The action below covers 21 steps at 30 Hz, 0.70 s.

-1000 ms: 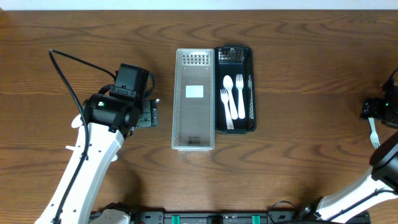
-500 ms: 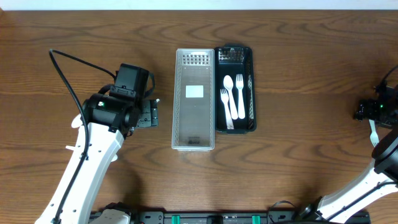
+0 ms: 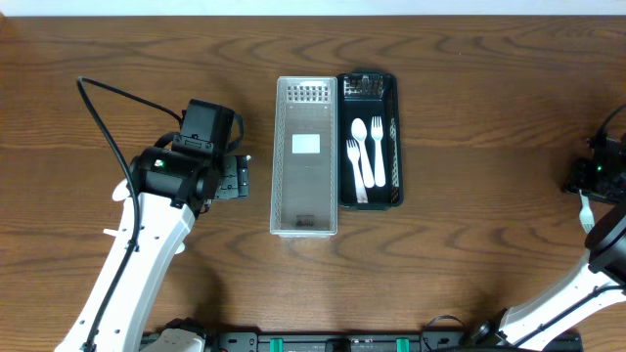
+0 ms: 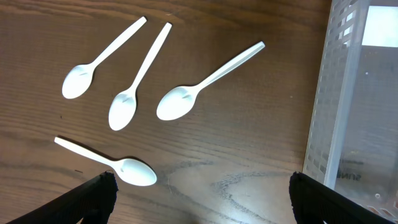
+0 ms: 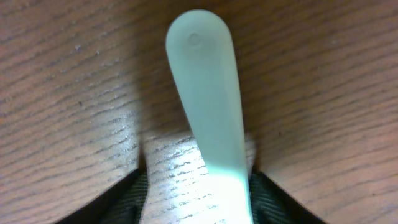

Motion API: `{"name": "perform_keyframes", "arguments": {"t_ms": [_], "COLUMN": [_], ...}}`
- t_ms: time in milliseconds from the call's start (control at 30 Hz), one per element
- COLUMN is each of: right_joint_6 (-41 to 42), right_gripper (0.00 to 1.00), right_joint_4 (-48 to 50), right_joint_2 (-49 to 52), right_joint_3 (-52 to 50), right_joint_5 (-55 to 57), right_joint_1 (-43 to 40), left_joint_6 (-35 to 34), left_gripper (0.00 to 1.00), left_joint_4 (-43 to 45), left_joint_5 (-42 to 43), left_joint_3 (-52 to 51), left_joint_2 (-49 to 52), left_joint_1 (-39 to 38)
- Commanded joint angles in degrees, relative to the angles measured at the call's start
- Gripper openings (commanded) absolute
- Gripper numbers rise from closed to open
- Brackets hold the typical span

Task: Pack container
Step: 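Lower the right gripper onto the last white fork and close it, then carry the fork into the dark basket and release it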

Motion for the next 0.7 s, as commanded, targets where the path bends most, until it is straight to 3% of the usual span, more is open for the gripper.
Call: {"name": "perform_keyframes", "arguments": {"t_ms": [0, 67, 367, 667], "right_joint_6": [1.6, 1.6, 2.9, 2.9], "right_gripper": [0.44, 0.37, 0.26, 0.09], "right_joint_4": [-0.8, -1.0, -1.2, -0.8], "right_joint_2": [1.5, 1.5, 1.5, 1.5], "right_joint_3": [-0.3, -0.3, -0.3, -0.3], "right_joint_5": [-0.3, -0.4, -0.4, -2.2], "right_joint_1": [-1.1, -1.2, -1.2, -1.2], "left_joint_6": [0.3, 0.3, 0.3, 0.3], "left_gripper": [0.9, 0.91, 0.9, 0.91], "left_joint_4": [0.0, 0.0, 0.0, -0.2], "left_joint_5": [-0.3, -0.3, -0.3, -0.3], "left_joint_3": [-0.2, -0.2, -0.2, -0.2], "left_joint_2": [-0.1, -0.1, -0.1, -0.1], "left_joint_1": [0.3, 0.3, 0.3, 0.3]}}
